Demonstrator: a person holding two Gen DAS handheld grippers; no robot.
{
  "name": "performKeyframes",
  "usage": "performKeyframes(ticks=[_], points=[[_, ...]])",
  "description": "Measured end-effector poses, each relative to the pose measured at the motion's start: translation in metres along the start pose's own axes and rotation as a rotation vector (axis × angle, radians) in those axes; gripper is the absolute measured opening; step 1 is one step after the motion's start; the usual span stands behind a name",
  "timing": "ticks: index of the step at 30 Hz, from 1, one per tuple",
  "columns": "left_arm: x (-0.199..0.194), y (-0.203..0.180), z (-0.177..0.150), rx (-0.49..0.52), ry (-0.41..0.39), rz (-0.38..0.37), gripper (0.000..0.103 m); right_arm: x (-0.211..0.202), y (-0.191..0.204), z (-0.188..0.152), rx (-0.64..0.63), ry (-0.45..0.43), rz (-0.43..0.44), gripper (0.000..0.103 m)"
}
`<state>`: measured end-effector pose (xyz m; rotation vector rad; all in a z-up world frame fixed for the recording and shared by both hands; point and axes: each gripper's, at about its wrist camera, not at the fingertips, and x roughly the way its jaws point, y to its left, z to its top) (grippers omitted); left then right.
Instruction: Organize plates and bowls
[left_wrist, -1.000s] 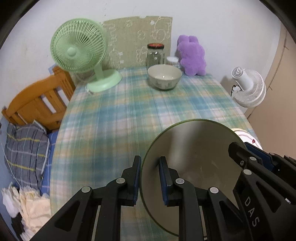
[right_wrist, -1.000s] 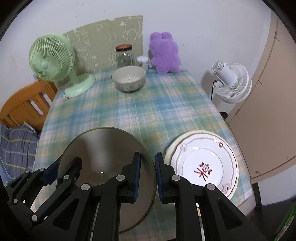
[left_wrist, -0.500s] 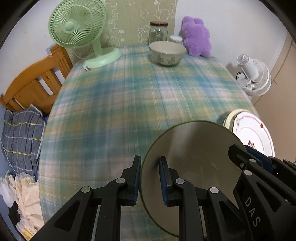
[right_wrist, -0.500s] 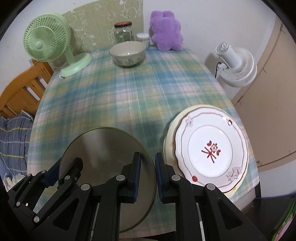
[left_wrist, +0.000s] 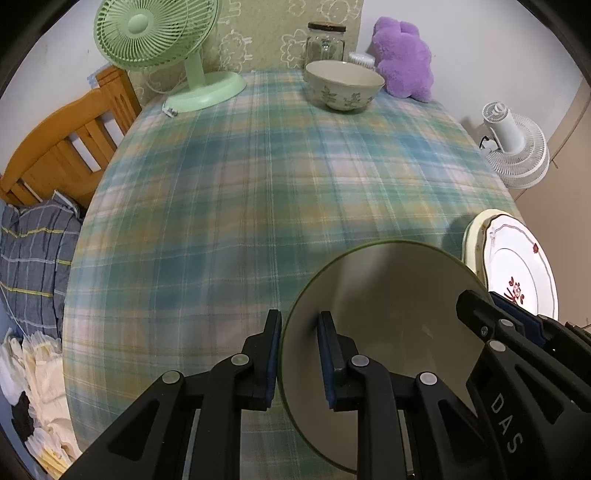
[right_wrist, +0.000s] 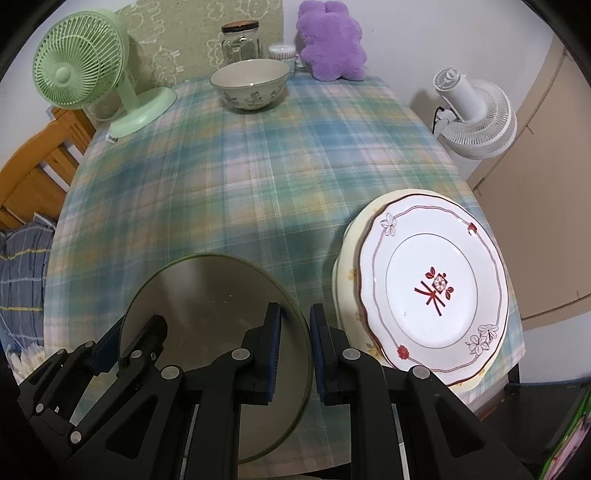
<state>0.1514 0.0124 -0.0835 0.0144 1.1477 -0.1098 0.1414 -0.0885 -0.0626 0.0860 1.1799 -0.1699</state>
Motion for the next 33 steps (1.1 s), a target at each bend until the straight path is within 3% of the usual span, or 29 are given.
performKeyframes(ticks=[7, 13, 15, 17, 18, 21, 22, 29, 33], points=[[0.002, -0.003, 0.001, 0.02, -0.003, -0.002, 0.019, 0.007, 0.001, 0.003, -0.001, 0.0, -0.005, 0.021], [-0.006, -0.008, 0.002, 0.042, 0.006, -0.022, 0.044, 0.003, -0.001, 0.002, -0.011, -0.001, 0.034, 0.023], [-0.01, -0.009, 0.003, 0.045, 0.001, -0.031, 0.061, -0.001, -0.002, 0.002, -0.018, -0.01, 0.027, 0.025], [-0.016, -0.01, 0.004, 0.053, -0.012, -0.019, 0.069, -0.006, -0.003, 0.003, -0.021, -0.019, 0.041, 0.028], [-0.018, -0.009, 0.005, 0.051, -0.019, -0.015, 0.073, -0.01, -0.003, 0.003, -0.023, -0.026, 0.047, 0.032], [-0.026, -0.008, 0.009, 0.04, -0.04, 0.0, 0.075, -0.022, -0.002, 0.004, -0.033, -0.064, 0.061, 0.065], [-0.028, -0.007, 0.01, 0.04, -0.045, -0.001, 0.075, -0.026, -0.002, 0.004, -0.035, -0.085, 0.063, 0.069], [-0.048, -0.012, 0.023, 0.031, -0.116, 0.046, 0.084, -0.047, -0.004, 0.015, -0.055, -0.144, 0.078, 0.077], [-0.05, -0.016, 0.034, 0.002, -0.128, 0.022, 0.084, -0.053, -0.007, 0.027, -0.058, -0.166, 0.065, 0.079]])
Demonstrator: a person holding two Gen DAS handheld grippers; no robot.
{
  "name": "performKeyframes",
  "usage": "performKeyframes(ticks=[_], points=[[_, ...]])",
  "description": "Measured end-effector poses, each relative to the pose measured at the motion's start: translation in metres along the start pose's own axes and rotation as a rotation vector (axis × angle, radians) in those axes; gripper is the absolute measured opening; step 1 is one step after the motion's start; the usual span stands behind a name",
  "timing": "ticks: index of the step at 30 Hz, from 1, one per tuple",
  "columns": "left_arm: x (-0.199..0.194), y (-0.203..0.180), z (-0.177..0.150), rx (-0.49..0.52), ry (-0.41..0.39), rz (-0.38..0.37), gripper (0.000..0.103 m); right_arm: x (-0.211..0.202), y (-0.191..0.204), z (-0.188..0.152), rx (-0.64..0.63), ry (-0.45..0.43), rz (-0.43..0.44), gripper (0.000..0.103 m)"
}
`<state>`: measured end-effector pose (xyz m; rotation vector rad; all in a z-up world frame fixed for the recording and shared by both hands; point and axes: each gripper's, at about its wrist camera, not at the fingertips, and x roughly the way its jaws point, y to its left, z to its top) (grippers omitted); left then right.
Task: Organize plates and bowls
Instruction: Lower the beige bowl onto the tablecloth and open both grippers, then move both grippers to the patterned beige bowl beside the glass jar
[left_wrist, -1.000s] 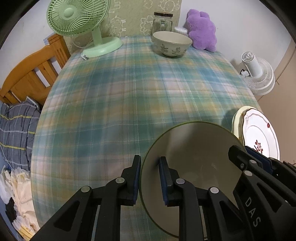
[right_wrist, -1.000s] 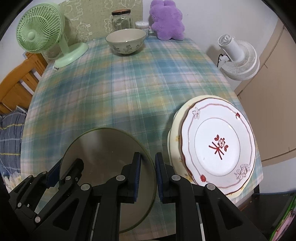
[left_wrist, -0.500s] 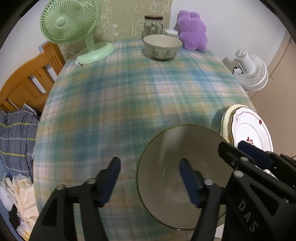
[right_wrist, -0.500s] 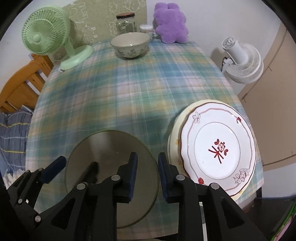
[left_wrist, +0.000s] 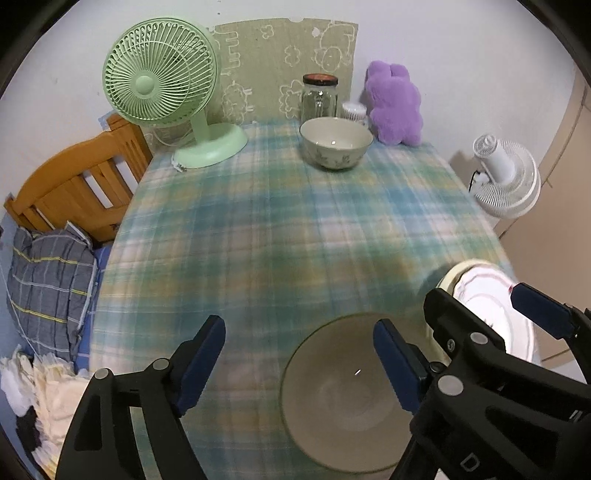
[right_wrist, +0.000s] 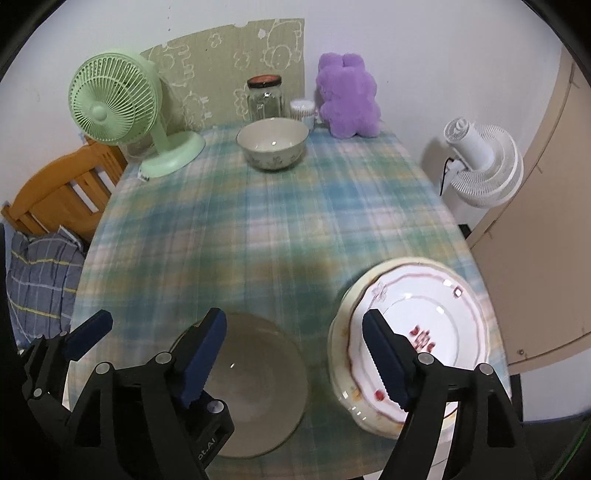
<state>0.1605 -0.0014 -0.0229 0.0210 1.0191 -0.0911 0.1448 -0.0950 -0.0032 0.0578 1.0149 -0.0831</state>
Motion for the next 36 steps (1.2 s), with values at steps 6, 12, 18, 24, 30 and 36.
performKeyframes(ticks=[6, 12, 18, 24, 30, 36], points=[[-0.001, -0.011, 0.023, -0.026, -0.012, 0.026, 0.084, 0.002, -0.01, 0.024, -0.039, -0.008, 0.012, 0.079], [0.003, -0.023, 0.057, -0.077, -0.023, 0.064, 0.083, 0.01, -0.024, 0.061, -0.082, -0.022, 0.064, 0.079], [0.011, -0.036, 0.092, -0.117, -0.063, 0.128, 0.083, 0.023, -0.037, 0.104, -0.115, -0.055, 0.115, 0.079], [0.025, -0.048, 0.127, -0.151, -0.096, 0.176, 0.083, 0.039, -0.047, 0.142, -0.14, -0.087, 0.162, 0.079], [0.045, -0.057, 0.162, -0.167, -0.106, 0.206, 0.082, 0.064, -0.055, 0.18, -0.153, -0.1, 0.18, 0.079], [0.071, -0.057, 0.196, -0.16, -0.091, 0.225, 0.074, 0.095, -0.057, 0.214, -0.136, -0.084, 0.209, 0.079]])
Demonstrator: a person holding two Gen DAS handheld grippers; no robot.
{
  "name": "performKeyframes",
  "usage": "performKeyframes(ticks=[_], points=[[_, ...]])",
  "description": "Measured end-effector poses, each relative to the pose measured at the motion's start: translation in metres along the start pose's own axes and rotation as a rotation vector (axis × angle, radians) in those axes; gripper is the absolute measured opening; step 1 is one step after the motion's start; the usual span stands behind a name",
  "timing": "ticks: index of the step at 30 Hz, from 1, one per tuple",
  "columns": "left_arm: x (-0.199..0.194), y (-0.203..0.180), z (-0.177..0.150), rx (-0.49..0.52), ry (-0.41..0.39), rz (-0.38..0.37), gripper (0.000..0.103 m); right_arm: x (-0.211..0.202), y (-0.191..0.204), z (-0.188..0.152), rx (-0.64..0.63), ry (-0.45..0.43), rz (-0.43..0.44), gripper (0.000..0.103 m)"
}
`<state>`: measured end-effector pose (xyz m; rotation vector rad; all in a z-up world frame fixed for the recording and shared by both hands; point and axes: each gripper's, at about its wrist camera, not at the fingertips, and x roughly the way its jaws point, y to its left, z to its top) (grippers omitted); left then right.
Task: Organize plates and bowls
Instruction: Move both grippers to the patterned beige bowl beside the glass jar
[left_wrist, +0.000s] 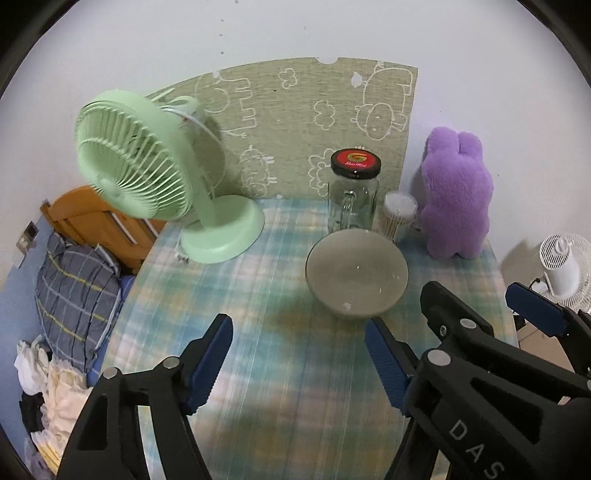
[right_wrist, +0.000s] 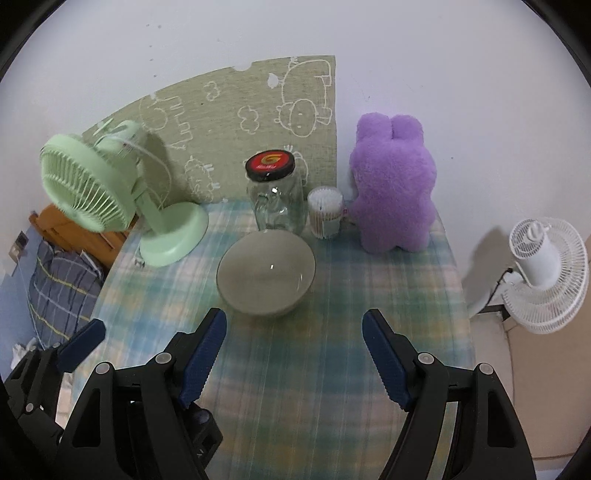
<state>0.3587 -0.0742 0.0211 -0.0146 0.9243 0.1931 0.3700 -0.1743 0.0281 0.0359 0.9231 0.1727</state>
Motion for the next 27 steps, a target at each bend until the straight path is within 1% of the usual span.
performKeyframes(ticks=[7, 9, 11, 14, 16, 18, 21, 23, 25, 27], points=[[0.04, -0.005, 0.02, 0.002, 0.015, -0.026, 0.066, 0.038, -0.002, 0.027, -0.014, -0.002, -0.015, 0.079], [0.052, -0.005, 0.023, -0.001, 0.024, -0.04, 0.058, 0.051, -0.003, 0.031, -0.009, 0.004, -0.015, 0.079], [0.064, -0.005, 0.026, -0.007, 0.03, -0.041, 0.058, 0.064, -0.003, 0.034, -0.005, 0.0, -0.031, 0.079], [0.081, -0.005, 0.028, -0.011, 0.026, -0.028, 0.057, 0.084, -0.004, 0.037, -0.005, 0.012, -0.03, 0.079], [0.092, -0.007, 0.029, -0.001, 0.026, -0.023, 0.055, 0.095, -0.004, 0.038, -0.005, 0.008, -0.039, 0.079], [0.102, -0.008, 0.03, 0.002, 0.03, -0.027, 0.046, 0.105, -0.004, 0.038, -0.009, 0.01, -0.042, 0.079], [0.116, -0.007, 0.03, -0.003, 0.048, -0.027, 0.046, 0.121, -0.003, 0.039, -0.012, 0.02, -0.046, 0.069], [0.125, -0.008, 0.032, 0.005, 0.049, -0.019, 0.044, 0.131, -0.003, 0.039, -0.01, 0.033, -0.043, 0.066], [0.132, -0.009, 0.033, 0.014, 0.048, -0.009, 0.044, 0.142, -0.004, 0.04, -0.005, 0.043, -0.041, 0.058], [0.141, -0.009, 0.034, 0.021, 0.053, -0.011, 0.043, 0.151, -0.005, 0.04, 0.0, 0.055, -0.041, 0.053]])
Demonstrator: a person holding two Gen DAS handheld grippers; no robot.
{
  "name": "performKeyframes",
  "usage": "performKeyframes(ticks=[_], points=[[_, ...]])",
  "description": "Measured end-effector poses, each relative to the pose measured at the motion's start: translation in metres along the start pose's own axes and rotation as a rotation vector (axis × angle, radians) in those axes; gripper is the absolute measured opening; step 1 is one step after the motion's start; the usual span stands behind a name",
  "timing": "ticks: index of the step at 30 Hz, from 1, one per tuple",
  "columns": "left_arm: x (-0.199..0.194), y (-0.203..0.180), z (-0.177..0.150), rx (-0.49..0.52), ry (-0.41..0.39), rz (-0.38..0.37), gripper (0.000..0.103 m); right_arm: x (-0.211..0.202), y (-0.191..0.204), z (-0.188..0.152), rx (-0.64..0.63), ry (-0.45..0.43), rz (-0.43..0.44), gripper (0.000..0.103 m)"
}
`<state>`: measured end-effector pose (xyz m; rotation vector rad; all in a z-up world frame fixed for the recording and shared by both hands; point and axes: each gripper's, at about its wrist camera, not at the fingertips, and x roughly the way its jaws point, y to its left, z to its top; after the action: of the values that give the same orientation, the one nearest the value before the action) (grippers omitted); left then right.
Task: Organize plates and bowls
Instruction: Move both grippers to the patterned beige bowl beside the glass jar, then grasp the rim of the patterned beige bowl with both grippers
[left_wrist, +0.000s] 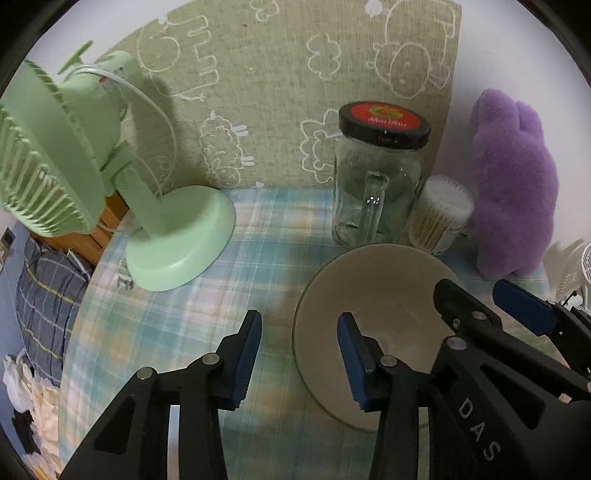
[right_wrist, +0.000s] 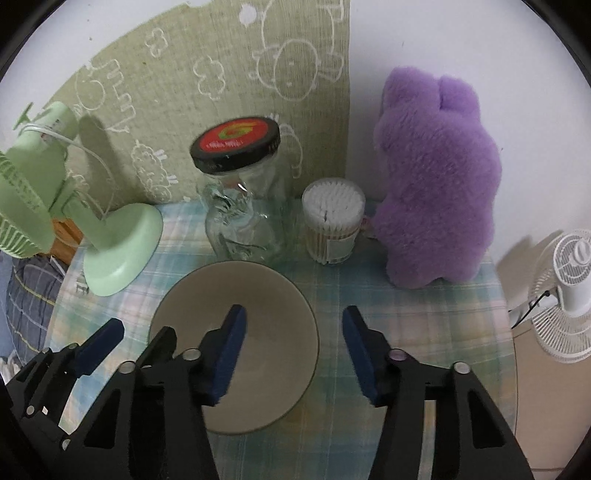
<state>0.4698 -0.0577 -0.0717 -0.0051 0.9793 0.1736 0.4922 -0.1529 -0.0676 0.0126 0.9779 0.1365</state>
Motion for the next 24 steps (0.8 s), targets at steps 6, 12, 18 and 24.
performKeyframes(ticks=[6, 12, 18, 24], points=[[0.021, 0.001, -0.003, 0.007, 0.028, -0.002, 0.034, 0.023, -0.005, -0.001, 0.01, 0.029, -0.012, 0.037], [0.03, 0.001, -0.007, -0.013, 0.044, -0.023, 0.017, 0.033, -0.005, -0.004, 0.011, 0.032, -0.021, 0.024], [0.031, 0.0, -0.006, -0.019, 0.046, -0.012, 0.015, 0.034, -0.006, -0.003, 0.001, 0.022, -0.032, 0.02], [0.028, -0.002, -0.007, 0.004, 0.053, -0.008, 0.016, 0.034, -0.005, -0.004, 0.011, 0.044, -0.03, 0.019]])
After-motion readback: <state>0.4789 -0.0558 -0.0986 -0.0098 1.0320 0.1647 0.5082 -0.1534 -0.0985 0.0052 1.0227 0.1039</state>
